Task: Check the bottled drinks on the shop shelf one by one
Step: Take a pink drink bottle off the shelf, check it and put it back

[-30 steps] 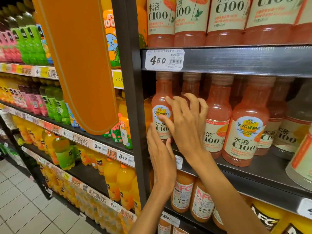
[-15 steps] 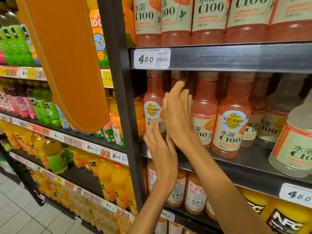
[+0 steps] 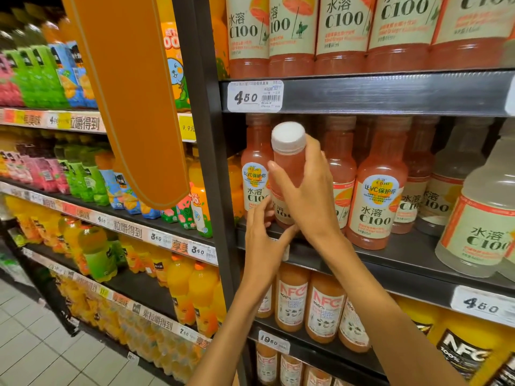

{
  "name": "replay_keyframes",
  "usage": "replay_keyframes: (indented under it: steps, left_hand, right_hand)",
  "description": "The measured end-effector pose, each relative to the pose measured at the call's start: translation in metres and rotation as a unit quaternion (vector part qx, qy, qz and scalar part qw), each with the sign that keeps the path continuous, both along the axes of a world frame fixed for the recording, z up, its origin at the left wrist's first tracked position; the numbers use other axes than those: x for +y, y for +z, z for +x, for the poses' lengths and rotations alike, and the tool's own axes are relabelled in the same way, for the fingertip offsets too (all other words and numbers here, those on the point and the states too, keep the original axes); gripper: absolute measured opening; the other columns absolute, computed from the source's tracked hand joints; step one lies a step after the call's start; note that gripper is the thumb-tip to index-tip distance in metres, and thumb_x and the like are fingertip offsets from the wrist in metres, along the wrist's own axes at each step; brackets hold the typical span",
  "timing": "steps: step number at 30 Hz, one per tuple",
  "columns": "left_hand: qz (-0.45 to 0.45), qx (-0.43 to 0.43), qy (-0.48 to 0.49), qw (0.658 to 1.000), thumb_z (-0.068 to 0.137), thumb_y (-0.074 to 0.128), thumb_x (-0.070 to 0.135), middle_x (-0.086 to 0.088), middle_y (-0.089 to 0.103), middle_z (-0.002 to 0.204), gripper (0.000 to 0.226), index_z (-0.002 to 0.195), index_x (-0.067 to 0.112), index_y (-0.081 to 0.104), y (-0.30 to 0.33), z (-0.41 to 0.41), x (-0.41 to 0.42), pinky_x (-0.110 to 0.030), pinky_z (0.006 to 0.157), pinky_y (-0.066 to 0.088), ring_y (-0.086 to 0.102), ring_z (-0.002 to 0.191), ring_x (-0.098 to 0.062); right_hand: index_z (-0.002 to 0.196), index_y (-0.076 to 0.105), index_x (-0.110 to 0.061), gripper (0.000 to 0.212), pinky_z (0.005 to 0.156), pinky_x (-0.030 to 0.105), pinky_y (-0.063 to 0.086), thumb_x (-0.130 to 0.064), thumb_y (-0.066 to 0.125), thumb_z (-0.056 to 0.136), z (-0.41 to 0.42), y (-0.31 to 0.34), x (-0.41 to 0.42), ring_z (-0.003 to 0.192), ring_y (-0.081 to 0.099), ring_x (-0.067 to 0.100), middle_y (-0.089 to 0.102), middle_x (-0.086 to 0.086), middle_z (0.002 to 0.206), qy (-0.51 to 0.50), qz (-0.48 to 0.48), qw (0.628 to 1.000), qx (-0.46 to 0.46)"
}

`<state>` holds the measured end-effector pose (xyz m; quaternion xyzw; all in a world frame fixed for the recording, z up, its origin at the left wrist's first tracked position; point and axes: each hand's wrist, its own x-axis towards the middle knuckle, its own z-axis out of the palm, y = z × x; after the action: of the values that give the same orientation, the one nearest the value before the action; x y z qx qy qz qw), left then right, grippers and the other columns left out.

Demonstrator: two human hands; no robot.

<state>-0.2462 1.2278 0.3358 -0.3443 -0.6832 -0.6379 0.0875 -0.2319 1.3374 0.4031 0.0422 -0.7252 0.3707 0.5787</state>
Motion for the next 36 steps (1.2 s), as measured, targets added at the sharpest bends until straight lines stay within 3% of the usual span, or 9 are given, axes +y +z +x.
replay_keyframes:
  steps: [6,12,15,18,21,27,31,34,36]
  left_hand:
    - [-0.005,0.028,-0.027,0.999,0.07,0.084,0.026,-0.001,0.042,0.13,0.077,0.135,0.017,0.042,0.01,0.013,-0.018,-0.022,0.1,0.044,0.048,0.122,-0.013]
    - [-0.026,-0.109,-0.187,0.976,0.055,0.081,0.036,0.008,0.072,0.092,0.066,0.114,0.021,0.055,0.017,0.063,-0.048,-0.016,0.068,0.053,0.069,0.086,-0.006]
    - [-0.03,-0.192,-0.262,0.945,0.055,0.078,0.037,0.002,0.074,0.09,0.058,0.108,0.019,0.061,0.005,0.082,-0.062,-0.022,0.07,0.054,0.07,0.084,-0.013]
    - [-0.036,-0.265,-0.333,0.904,0.058,0.077,0.034,-0.004,0.075,0.092,0.053,0.107,0.017,0.064,-0.002,0.095,-0.069,-0.027,0.072,0.055,0.071,0.086,-0.017]
    - [-0.037,-0.282,-0.349,0.893,0.066,0.074,0.034,-0.004,0.075,0.097,0.051,0.112,0.015,0.062,-0.003,0.104,-0.07,-0.025,0.073,0.055,0.071,0.091,-0.017]
    - [-0.022,-0.216,-0.241,0.946,0.067,0.069,0.051,0.01,0.073,0.103,0.049,0.11,0.03,0.061,0.001,0.111,-0.069,-0.016,0.073,0.053,0.069,0.096,-0.007]
    - [0.027,-0.296,-0.314,0.902,0.067,0.072,0.062,-0.003,0.073,0.106,0.052,0.109,0.031,0.069,0.001,0.116,-0.07,-0.027,0.074,0.056,0.071,0.095,-0.019]
    - [0.05,-0.35,-0.401,0.845,0.072,0.069,0.064,-0.011,0.07,0.11,0.064,0.12,0.022,0.065,-0.002,0.118,-0.074,-0.037,0.079,0.055,0.07,0.092,-0.024]
    - [0.045,-0.349,-0.413,0.84,0.075,0.067,0.064,-0.012,0.069,0.113,0.066,0.124,0.02,0.063,-0.005,0.121,-0.072,-0.041,0.084,0.053,0.068,0.096,-0.026]
  right_hand:
    - [0.109,0.057,-0.023,0.025,0.077,0.012,0.05,-0.018,0.068,0.087,0.062,0.028,-0.028,0.095,0.065,0.0,0.067,-0.013,0.101,0.16,-0.127,0.979,-0.017]
    - [0.11,0.062,-0.016,0.039,0.079,0.032,0.056,-0.027,0.074,0.075,0.096,0.032,-0.032,0.097,0.07,0.018,0.073,0.003,0.103,0.279,-0.212,0.927,-0.132]
    - [0.104,0.064,-0.01,0.032,0.068,0.032,0.057,-0.032,0.068,0.081,0.098,0.024,-0.025,0.082,0.072,0.019,0.074,0.006,0.089,0.405,-0.323,0.839,-0.166]
    - [0.099,0.07,-0.01,0.049,0.069,0.035,0.058,-0.045,0.081,0.066,0.097,0.016,-0.023,0.075,0.07,0.023,0.071,0.009,0.084,0.53,-0.375,0.737,-0.187]
    - [0.097,0.062,-0.012,0.039,0.063,0.033,0.056,-0.044,0.073,0.078,0.099,0.011,-0.027,0.06,0.066,0.02,0.065,0.003,0.069,0.511,-0.357,0.76,-0.182]
    - [0.094,0.057,-0.016,0.031,0.054,0.026,0.054,-0.046,0.061,0.089,0.114,0.018,-0.034,0.062,0.069,0.016,0.067,0.001,0.067,0.32,-0.337,0.871,-0.157]
    - [0.103,0.058,-0.011,0.043,0.06,0.027,0.056,-0.048,0.063,0.084,0.124,0.024,-0.028,0.071,0.071,0.018,0.071,0.005,0.074,0.355,-0.327,0.851,-0.209]
    - [0.102,0.06,-0.011,0.035,0.068,0.033,0.057,-0.042,0.058,0.086,0.126,0.022,-0.026,0.071,0.071,0.021,0.07,0.005,0.075,0.411,-0.347,0.817,-0.208]
    - [0.1,0.06,-0.012,0.029,0.069,0.036,0.058,-0.038,0.053,0.088,0.124,0.02,-0.03,0.067,0.07,0.02,0.07,0.005,0.075,0.467,-0.365,0.784,-0.185]
